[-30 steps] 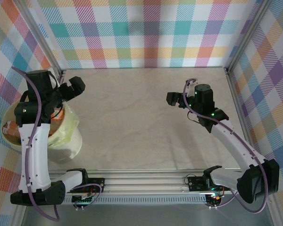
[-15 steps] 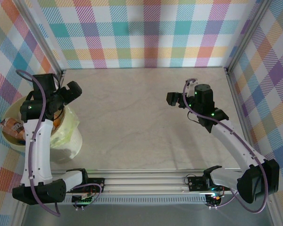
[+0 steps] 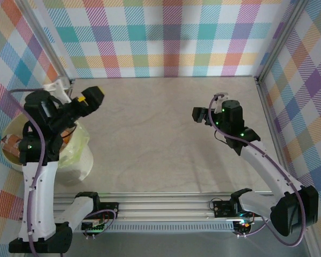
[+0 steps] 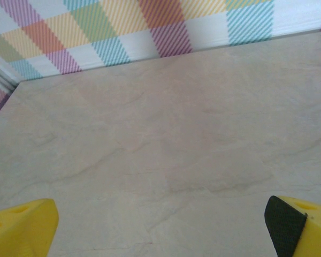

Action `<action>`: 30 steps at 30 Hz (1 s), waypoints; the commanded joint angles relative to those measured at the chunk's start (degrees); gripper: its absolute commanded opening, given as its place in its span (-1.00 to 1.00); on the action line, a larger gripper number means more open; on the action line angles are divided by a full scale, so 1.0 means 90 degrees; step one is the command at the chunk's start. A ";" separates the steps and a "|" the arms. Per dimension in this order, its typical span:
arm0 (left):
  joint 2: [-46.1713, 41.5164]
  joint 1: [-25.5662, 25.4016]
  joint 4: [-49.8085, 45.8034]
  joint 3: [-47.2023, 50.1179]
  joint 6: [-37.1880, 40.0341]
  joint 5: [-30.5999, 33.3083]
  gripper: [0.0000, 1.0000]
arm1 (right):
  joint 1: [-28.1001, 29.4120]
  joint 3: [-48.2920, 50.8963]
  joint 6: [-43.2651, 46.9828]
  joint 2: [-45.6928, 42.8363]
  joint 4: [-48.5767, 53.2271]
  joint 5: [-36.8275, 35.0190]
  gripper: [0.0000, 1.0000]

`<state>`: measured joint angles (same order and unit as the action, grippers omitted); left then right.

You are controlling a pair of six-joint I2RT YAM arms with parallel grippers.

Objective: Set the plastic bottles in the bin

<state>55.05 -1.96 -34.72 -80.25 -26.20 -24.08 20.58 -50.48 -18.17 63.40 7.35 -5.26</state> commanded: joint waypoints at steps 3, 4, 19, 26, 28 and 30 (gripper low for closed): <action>0.0352 -0.1274 0.1700 0.0866 0.0113 -0.0113 1.00 | -0.0220 0.0632 0.0291 -0.0357 -0.0940 -0.1079 0.99; 0.0487 -0.1564 0.1865 0.1033 0.0228 0.0123 1.00 | -0.0313 0.0806 0.0394 -0.0379 -0.1120 -0.1265 0.99; 0.1467 -0.2096 0.3130 0.3083 0.1656 0.4423 1.00 | -0.2121 0.2068 0.0950 0.1612 -0.3260 -0.1894 0.99; 0.1776 -0.1180 0.3028 0.3668 0.2223 0.4135 1.00 | -0.2311 0.2450 0.1452 0.2407 -0.4772 -0.0355 0.99; 0.1786 -0.0972 0.3300 0.3958 0.2417 0.4057 1.00 | -0.2310 0.2695 0.1671 0.2391 -0.5248 0.0191 0.99; 0.1689 -0.0918 0.3671 0.4280 0.2602 0.4173 1.00 | -0.2305 0.3113 0.1864 0.2745 -0.6353 0.0640 0.99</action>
<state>70.87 -11.11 -6.79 -44.40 -6.72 13.21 -0.05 -25.82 -5.37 85.38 -35.57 -8.29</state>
